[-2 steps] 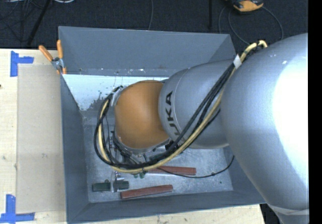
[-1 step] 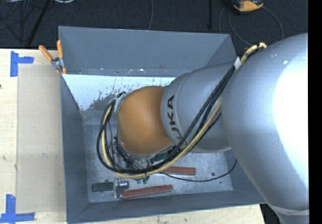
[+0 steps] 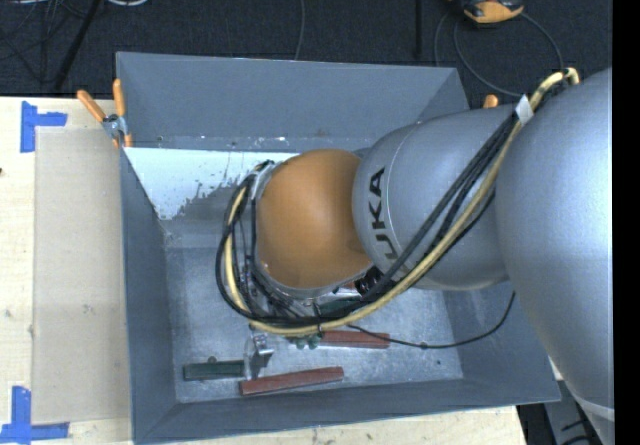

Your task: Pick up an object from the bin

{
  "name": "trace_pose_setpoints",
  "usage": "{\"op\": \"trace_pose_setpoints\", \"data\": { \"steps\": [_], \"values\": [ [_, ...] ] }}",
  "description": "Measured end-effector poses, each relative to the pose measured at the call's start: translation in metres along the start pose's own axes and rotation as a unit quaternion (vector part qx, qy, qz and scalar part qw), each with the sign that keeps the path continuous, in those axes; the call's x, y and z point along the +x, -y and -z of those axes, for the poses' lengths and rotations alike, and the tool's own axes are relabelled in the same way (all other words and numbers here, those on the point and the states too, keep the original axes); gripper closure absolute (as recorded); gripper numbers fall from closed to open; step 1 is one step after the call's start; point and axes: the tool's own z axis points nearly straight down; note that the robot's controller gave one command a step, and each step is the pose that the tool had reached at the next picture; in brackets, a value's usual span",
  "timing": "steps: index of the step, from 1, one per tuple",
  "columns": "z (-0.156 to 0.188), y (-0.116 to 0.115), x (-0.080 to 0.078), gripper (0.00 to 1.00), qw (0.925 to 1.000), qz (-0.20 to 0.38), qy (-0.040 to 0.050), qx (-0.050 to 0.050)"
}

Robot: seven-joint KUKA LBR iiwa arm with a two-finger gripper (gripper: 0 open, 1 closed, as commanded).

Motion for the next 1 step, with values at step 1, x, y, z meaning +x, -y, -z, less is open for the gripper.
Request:
{"op": "trace_pose_setpoints", "data": {
  "steps": [1],
  "values": [
    [-0.0665, -0.0003, 0.0063, 0.0, 1.0, 0.006, -0.0033, 0.0]
  ]
}}
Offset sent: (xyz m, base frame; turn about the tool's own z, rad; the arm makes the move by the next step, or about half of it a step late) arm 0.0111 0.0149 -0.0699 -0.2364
